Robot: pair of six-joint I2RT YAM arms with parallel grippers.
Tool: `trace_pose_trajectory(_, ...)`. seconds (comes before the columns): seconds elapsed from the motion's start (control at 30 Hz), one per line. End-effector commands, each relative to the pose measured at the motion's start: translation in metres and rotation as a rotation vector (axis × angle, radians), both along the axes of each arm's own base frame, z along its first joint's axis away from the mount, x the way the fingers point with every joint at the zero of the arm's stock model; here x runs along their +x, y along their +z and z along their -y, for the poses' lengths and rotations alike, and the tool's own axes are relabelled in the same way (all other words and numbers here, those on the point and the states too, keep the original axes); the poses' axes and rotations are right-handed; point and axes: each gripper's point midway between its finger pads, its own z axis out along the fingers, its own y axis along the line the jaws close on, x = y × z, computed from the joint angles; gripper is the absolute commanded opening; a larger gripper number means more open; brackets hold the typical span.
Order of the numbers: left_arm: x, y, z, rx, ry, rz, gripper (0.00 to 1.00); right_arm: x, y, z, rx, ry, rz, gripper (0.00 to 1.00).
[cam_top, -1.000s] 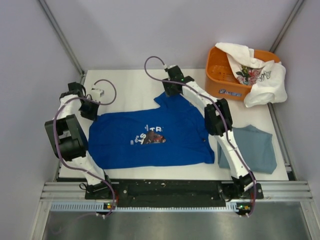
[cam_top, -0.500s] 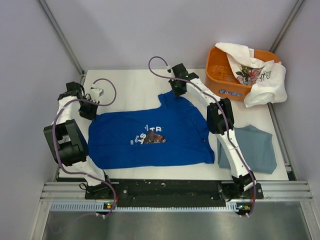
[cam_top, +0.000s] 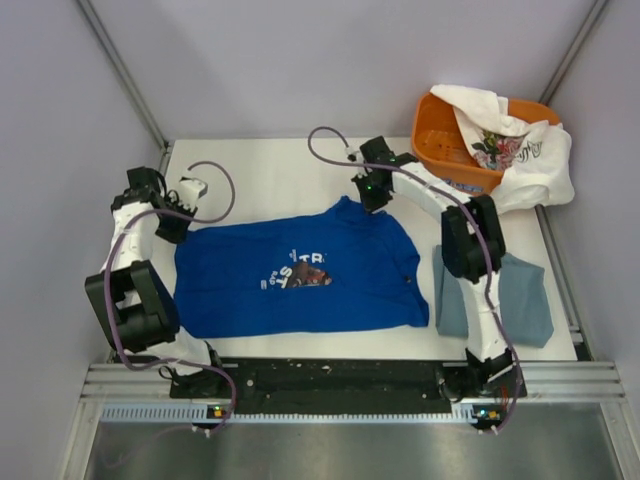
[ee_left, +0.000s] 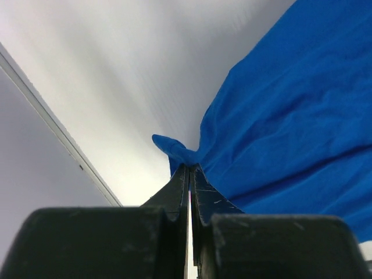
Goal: Fold and stack the t-shirts
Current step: Grap the side of the flattened tshirt furthest away from the robot with both arms, then fold the other side of the tshirt into a rectangle
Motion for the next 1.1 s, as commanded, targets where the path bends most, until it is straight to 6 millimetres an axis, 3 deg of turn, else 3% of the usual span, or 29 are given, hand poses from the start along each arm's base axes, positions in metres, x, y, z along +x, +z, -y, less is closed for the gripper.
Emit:
trace_pose_trajectory(0.0, -0.018, 0.009, -0.001, 0.073, -0.089, 0.023, 0.0, -0.033, 0.097, 0.003, 0.126, 0.013, 0.196, 0.0)
trace_pose_trajectory(0.03, -0.023, 0.008, 0.0, 0.079, -0.102, 0.017, 0.0, -0.044, 0.101, 0.008, 0.137, 0.009, 0.204, 0.0)
trace_pose_trajectory(0.1, -0.033, 0.007, 0.003, 0.091, -0.145, 0.002, 0.0, -0.072, 0.087, 0.023, 0.124, -0.01, 0.169, 0.0)
trace_pose_trajectory(0.27, -0.057, 0.002, 0.009, 0.093, -0.213, -0.048, 0.0, -0.127, 0.081, 0.041, 0.128, -0.04, 0.146, 0.0)
trace_pose_trajectory(0.5, -0.097, -0.024, 0.011, 0.128, -0.323, -0.178, 0.01, -0.186, 0.056, 0.046, 0.175, -0.067, 0.07, 0.0)
trace_pose_trajectory(0.53, -0.106, -0.029, 0.013, 0.115, -0.353, -0.215, 0.11, -0.19, 0.051, 0.045, 0.187, -0.074, 0.057, 0.0)
trace_pose_trajectory(0.63, -0.138, -0.033, 0.023, 0.065, -0.443, -0.328, 0.65, -0.201, 0.037, 0.044, 0.208, -0.088, 0.017, 0.0)
trace_pose_trajectory(0.7, -0.156, -0.028, 0.03, 0.038, -0.521, -0.377, 0.72, -0.204, 0.031, 0.046, 0.205, -0.091, 0.007, 0.0)
trace_pose_trajectory(0.73, -0.164, -0.023, 0.033, 0.025, -0.548, -0.388, 0.81, -0.205, 0.03, 0.048, 0.198, -0.095, 0.008, 0.0)
trace_pose_trajectory(0.77, -0.17, -0.018, 0.037, 0.016, -0.592, -0.394, 0.82, -0.205, 0.029, 0.049, 0.193, -0.096, 0.008, 0.0)
trace_pose_trajectory(0.87, -0.154, -0.01, 0.044, 0.013, -0.609, -0.285, 0.84, -0.203, 0.029, 0.051, 0.18, -0.094, 0.023, 0.0)
trace_pose_trajectory(1.07, -0.108, -0.026, 0.044, 0.047, -0.553, -0.193, 0.84, -0.198, 0.028, 0.053, 0.157, -0.083, 0.044, 0.0)
